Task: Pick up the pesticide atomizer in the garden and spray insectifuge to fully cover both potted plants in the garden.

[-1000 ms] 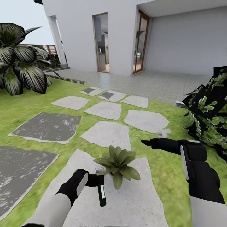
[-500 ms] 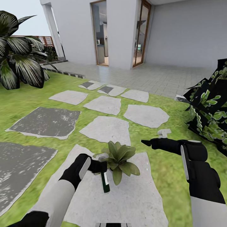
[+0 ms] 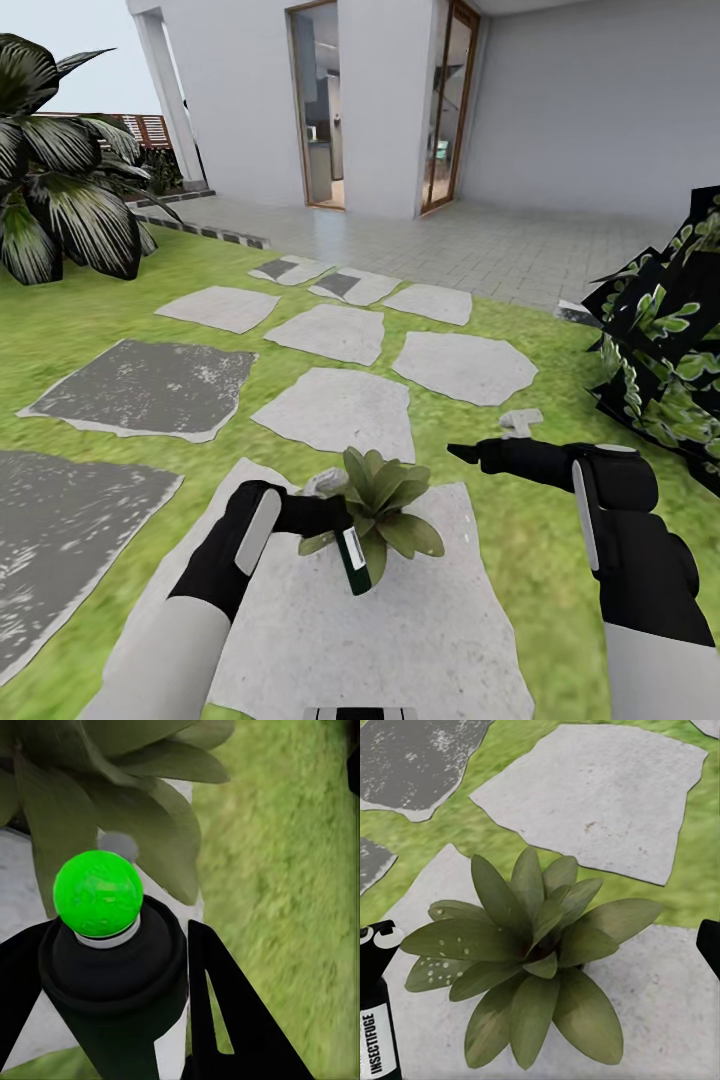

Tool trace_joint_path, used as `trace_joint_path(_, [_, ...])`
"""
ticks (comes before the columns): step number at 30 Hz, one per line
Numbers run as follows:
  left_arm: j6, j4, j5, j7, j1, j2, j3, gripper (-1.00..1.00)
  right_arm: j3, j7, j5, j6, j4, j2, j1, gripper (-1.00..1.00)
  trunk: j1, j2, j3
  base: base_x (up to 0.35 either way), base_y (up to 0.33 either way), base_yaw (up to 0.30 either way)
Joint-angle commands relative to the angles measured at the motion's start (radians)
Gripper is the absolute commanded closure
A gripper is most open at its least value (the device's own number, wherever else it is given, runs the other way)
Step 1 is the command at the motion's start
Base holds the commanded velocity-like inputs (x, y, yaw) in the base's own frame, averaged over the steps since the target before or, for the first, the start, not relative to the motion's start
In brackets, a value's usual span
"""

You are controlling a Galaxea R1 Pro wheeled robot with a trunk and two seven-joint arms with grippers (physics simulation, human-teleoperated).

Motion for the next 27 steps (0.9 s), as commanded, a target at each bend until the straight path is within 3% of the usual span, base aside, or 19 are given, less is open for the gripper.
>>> trace_joint_path(1, [0.003,-0.001,-0.009,-0.006,0.000,-0.003,0.000,1.00,-0.001,0.011,0.011,0.003,-0.001,0.000,0.000,-1.00,0.000,0.000,-0.001,0.000,0.000,0.000])
trace_joint_path(3, [0.003,-0.001,-0.007,0.003,0.004,-0.006,-0.013,1.00,-0.001,0.010,0.011,0.003,-0.001,0.000,0.000,-1.00,0.000,0.000,-0.001,0.000,0.000,0.000])
trace_joint_path(6, [0.003,-0.005,0.015,0.067,0.019,-0.008,-0.040,1.00,0.000,0.010,0.011,0.003,-0.001,0.001,0.001,-1.00,0.000,0.000,-0.001,0.000,0.000,0.000])
trace_joint_path(7, [0.003,-0.008,0.055,0.101,0.027,-0.008,-0.047,1.00,0.000,0.010,0.011,0.003,-0.001,0.001,0.001,-1.00,0.000,0.000,-0.001,0.000,0.000,0.000])
trace_joint_path(10, [0.001,-0.017,0.103,0.152,0.053,-0.006,-0.085,1.00,0.001,0.009,0.011,0.003,-0.001,0.002,0.001,-1.00,0.000,0.000,-0.001,0.000,0.000,0.000])
trace_joint_path(13, [-0.003,-0.031,0.114,0.161,0.064,-0.004,-0.128,1.00,0.002,0.009,0.011,0.003,-0.001,0.002,0.002,-1.00,0.000,0.000,-0.001,-0.008,-0.004,0.000])
trace_joint_path(18, [-0.020,-0.097,0.117,0.162,0.088,-0.001,-0.165,1.00,0.002,0.009,0.012,0.003,-0.001,0.002,0.002,-1.00,0.000,0.000,-0.001,-0.168,-0.148,0.000])
trace_joint_path(27, [-0.026,-0.092,0.114,0.202,0.078,-0.005,-0.165,1.00,0.002,0.009,0.011,0.003,-0.001,0.001,0.001,-1.00,0.000,0.000,-0.001,-0.102,-0.092,0.000])
